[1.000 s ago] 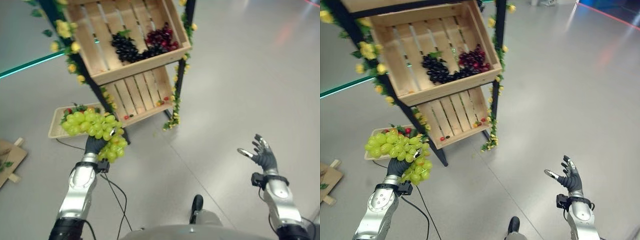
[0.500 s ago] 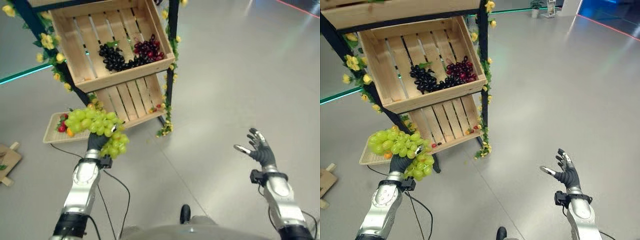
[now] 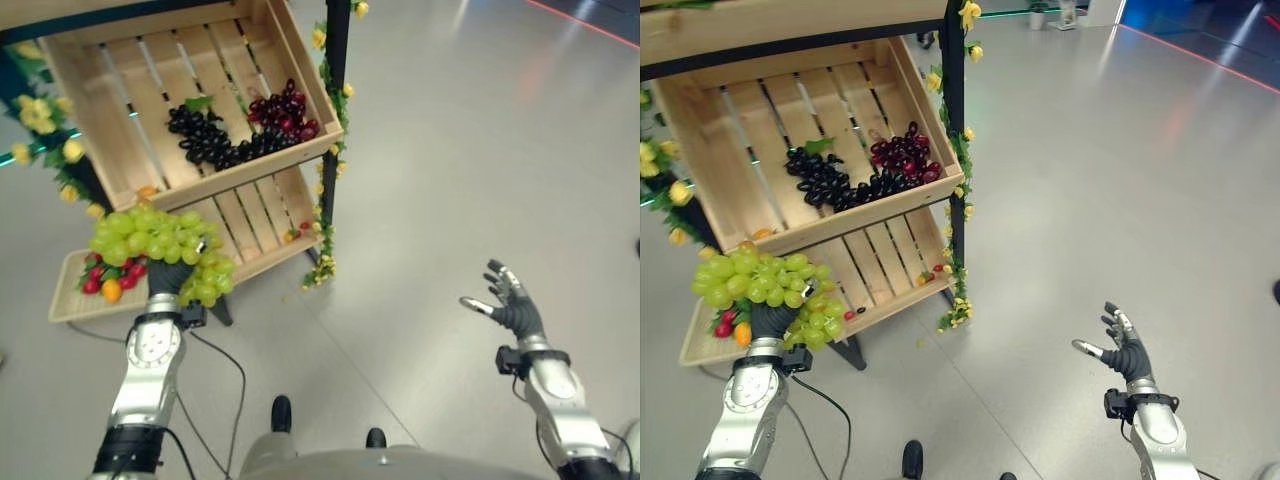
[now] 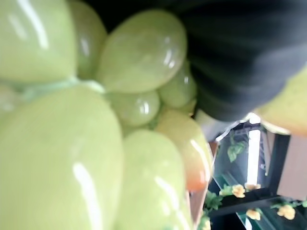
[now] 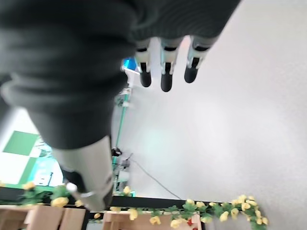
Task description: Pick up the fruits from the basket on one side to the basket on the other side
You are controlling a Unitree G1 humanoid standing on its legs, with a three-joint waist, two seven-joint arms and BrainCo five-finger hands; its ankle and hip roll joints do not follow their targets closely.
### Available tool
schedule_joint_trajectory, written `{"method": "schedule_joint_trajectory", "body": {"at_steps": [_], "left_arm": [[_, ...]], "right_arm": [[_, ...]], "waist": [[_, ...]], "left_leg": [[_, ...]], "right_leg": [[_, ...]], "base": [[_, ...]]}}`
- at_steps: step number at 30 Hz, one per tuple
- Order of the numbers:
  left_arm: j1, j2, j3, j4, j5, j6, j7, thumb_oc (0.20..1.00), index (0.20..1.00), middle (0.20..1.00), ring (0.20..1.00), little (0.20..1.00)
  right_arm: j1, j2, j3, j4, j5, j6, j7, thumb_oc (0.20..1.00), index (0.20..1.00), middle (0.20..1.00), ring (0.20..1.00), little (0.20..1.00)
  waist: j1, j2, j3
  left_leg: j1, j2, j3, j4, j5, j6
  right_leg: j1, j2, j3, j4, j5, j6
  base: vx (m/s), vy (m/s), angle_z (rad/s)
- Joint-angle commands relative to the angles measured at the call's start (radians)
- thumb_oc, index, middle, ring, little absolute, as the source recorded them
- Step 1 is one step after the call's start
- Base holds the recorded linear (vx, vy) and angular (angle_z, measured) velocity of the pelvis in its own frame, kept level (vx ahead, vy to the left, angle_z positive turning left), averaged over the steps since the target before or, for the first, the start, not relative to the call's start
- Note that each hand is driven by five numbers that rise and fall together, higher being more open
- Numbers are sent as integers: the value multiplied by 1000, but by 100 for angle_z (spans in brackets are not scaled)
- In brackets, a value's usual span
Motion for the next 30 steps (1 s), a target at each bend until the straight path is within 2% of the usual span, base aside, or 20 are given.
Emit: {"method": "schedule_joint_trajectory", "body": {"at_steps": [1,6,12,16,20,23,30], "left_arm": [[-36,42,54,-46,25,-87,26,200,200,200,200,200],[-31,55,49,-55,52,-78,17,200,200,200,200,200],[-33,58,34,-71,41,-73,4,200,200,200,200,200],[-70,71,4,-95,49,-72,3,200,200,200,200,200],[-101,74,-5,-136,53,-70,-1,200,200,200,200,200],[-140,82,-9,-234,65,-68,-9,200,200,200,200,200],[-113,76,20,-385,42,-59,-41,200,200,200,200,200]], "right_arm": [[-51,-31,16,-33,-23,-46,13,1000,1000,1000,1000,1000],[-36,-9,19,-19,-38,-31,36,1000,1000,1000,1000,1000],[-19,3,31,-12,-44,-26,48,1000,1000,1000,1000,1000],[-15,13,50,6,-41,-20,55,1000,1000,1000,1000,1000],[-6,16,56,13,-40,-16,65,1000,1000,1000,1000,1000],[7,8,56,20,-47,-14,72,1000,1000,1000,1000,1000],[31,6,43,26,-50,-8,74,1000,1000,1000,1000,1000]], "waist": [[10,-6,-48],[2,-12,-73],[-6,-17,-82],[-11,-16,-92],[-10,-17,-98],[-5,-16,-108],[8,-23,-114]], "left_leg": [[-52,6,-2,174,-144,-21],[-25,-19,45,175,-184,9],[-12,-39,52,172,-202,22],[12,-46,47,116,-187,32],[20,-53,38,123,-198,35],[37,-54,35,119,-205,34],[42,-57,23,111,-206,33]], "right_leg": [[13,33,6,86,-102,23],[-13,-5,29,150,-85,67],[-38,-15,47,194,-45,88],[-52,-2,45,215,-47,85],[-46,-3,39,214,-44,87],[-21,-6,14,193,-55,83],[-1,-6,-13,175,-53,85]], "base": [[178,293,-37],[149,249,-39],[72,136,-6],[51,86,0],[62,9,1],[61,-6,5],[23,-26,9]]}}
